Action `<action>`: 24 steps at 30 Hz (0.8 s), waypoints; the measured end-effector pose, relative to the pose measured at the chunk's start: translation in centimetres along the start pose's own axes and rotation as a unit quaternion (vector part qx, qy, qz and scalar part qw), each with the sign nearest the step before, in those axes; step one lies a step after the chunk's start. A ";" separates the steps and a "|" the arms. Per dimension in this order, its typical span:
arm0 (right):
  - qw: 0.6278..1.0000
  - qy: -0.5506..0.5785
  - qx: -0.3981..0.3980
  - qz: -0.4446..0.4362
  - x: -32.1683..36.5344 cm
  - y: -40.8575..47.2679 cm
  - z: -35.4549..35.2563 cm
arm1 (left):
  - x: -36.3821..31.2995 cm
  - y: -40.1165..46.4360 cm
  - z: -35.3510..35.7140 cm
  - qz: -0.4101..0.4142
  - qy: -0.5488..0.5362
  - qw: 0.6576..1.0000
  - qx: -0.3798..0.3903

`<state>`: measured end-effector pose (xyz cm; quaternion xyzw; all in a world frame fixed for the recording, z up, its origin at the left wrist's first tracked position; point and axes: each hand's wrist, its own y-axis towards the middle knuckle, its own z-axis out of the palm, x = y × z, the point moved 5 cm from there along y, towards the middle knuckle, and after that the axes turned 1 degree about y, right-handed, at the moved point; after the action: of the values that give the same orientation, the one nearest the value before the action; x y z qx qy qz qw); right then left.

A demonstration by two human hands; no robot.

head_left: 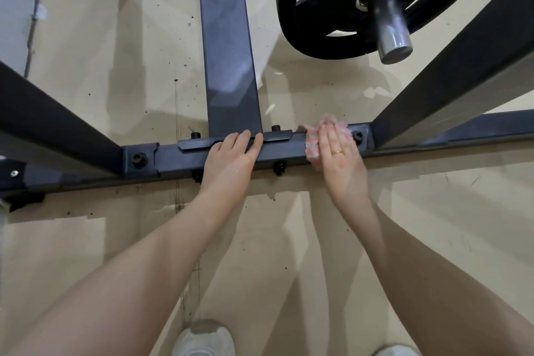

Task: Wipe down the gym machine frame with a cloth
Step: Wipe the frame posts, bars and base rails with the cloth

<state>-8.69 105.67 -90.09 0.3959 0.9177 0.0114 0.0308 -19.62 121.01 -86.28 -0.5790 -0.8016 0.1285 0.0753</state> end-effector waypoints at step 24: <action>0.981 0.175 0.004 -0.078 4.1 -3.5 -3.0 | 0.7 0.2 0.6 0.002 -0.022 0.999 -0.028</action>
<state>-14.21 106.25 -87.47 0.3151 0.9371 0.0745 -0.1308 -19.83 121.66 -86.93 -0.5793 -0.8053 0.1193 0.0412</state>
